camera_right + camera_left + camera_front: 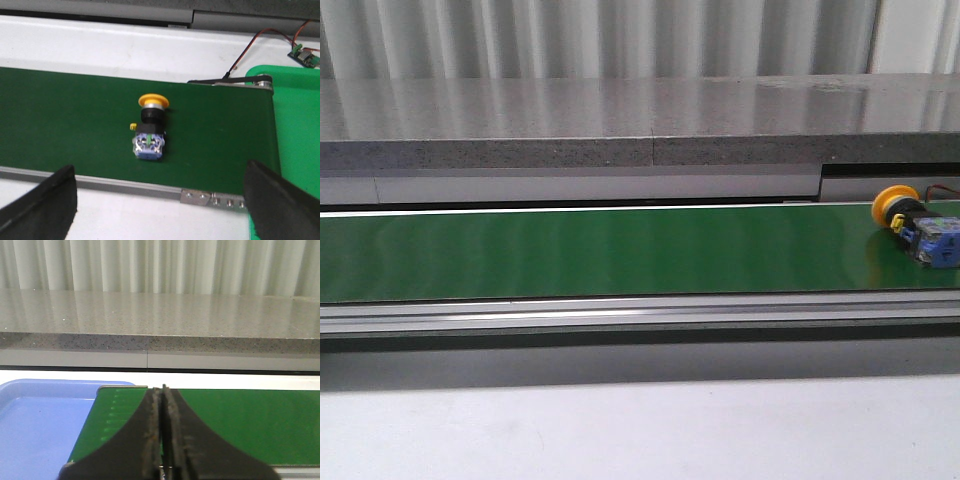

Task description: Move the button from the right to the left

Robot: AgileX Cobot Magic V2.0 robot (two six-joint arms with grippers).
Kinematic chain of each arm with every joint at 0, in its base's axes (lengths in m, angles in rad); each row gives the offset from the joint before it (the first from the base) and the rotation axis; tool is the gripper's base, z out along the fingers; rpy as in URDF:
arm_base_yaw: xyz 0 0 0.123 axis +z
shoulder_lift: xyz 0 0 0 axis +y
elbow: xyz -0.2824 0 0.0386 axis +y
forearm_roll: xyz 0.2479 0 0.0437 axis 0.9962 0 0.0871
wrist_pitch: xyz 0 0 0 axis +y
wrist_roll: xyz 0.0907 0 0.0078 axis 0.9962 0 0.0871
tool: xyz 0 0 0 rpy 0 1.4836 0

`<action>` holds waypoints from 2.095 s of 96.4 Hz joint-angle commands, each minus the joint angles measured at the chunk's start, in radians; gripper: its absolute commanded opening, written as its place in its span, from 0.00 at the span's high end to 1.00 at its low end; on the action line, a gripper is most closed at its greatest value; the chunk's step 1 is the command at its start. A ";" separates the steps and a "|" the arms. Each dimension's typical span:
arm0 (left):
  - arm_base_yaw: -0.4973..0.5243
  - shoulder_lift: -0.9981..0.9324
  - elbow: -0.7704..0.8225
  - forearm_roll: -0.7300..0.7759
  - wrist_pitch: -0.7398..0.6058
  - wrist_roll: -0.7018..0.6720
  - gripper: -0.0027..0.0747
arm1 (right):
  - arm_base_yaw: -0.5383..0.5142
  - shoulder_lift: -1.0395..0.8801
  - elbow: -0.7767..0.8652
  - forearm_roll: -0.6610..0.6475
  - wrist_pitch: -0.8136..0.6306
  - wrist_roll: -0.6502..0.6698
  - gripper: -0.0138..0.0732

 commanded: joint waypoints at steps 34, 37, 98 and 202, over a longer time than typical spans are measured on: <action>-0.003 -0.035 0.025 -0.008 -0.082 -0.010 0.99 | 0.000 -0.242 0.146 -0.002 -0.095 -0.013 0.71; -0.003 -0.035 0.025 -0.008 -0.082 -0.010 0.99 | 0.000 -0.245 0.146 -0.002 -0.096 -0.013 0.76; -0.003 -0.035 0.025 -0.008 -0.082 -0.010 0.99 | 0.000 -0.246 0.146 -0.002 -0.095 -0.013 0.92; -0.003 -0.006 -0.075 -0.050 -0.053 -0.010 0.99 | 0.000 -0.246 0.146 -0.002 -0.095 -0.013 0.92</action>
